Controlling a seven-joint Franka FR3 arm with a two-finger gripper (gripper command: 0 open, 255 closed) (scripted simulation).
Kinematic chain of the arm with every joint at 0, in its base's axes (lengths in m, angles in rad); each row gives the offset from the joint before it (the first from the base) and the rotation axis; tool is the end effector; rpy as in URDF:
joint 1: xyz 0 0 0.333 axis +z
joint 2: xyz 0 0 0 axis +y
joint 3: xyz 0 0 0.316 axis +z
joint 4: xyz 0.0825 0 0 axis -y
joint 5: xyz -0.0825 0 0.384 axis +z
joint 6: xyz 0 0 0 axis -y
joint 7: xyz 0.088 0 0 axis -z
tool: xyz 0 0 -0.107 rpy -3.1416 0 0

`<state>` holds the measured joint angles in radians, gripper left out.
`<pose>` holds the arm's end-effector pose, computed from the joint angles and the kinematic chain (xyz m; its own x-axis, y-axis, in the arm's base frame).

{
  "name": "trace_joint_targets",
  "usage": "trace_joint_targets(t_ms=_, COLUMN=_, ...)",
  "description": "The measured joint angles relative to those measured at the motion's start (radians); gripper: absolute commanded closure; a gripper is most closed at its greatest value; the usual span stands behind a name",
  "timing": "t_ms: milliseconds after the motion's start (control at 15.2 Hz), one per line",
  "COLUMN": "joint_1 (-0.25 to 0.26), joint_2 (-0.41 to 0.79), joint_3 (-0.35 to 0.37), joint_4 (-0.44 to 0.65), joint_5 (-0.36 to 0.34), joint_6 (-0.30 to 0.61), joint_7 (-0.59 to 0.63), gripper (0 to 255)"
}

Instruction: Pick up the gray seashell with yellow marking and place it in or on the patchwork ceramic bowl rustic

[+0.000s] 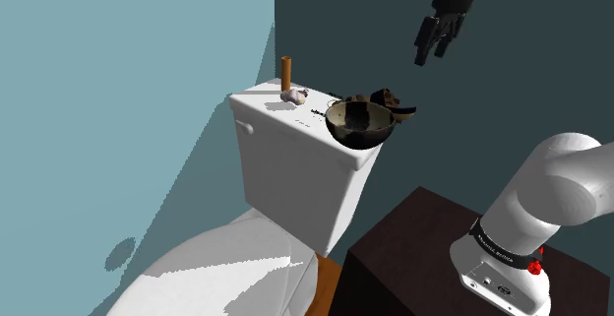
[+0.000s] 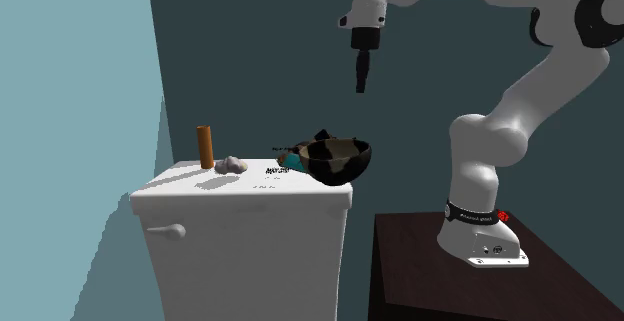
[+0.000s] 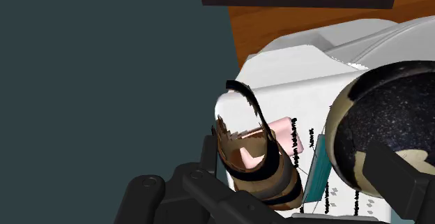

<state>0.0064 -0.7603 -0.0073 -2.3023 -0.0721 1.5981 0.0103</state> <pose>0.3173 -0.0086 0.6107 0.9984 -0.0075 0.0567 -0.0112 -0.9977 0.0664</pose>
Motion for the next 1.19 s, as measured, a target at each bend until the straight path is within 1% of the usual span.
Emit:
trace_joint_targets(t_ms=132, joint_1=0.003, joint_2=0.018, joint_3=-0.002, joint_4=0.006, joint_5=0.0, joint_6=0.011, joint_7=-0.006, gripper=0)
trace_joint_targets(t_ms=396, joint_1=0.024, joint_2=0.145, joint_3=-0.006, joint_4=0.044, joint_5=0.007, joint_6=0.093, joint_7=-0.04, gripper=0)
trace_joint_targets(t_ms=660, joint_1=0.047, joint_2=0.296, joint_3=-0.005, joint_4=0.115, joint_5=0.017, joint_6=0.167, joint_7=-0.08, gripper=0)
trace_joint_targets(t_ms=1188, joint_1=0.084, joint_2=0.584, joint_3=0.003, joint_4=0.294, joint_5=0.04, joint_6=0.261, joint_7=-0.167, gripper=0)
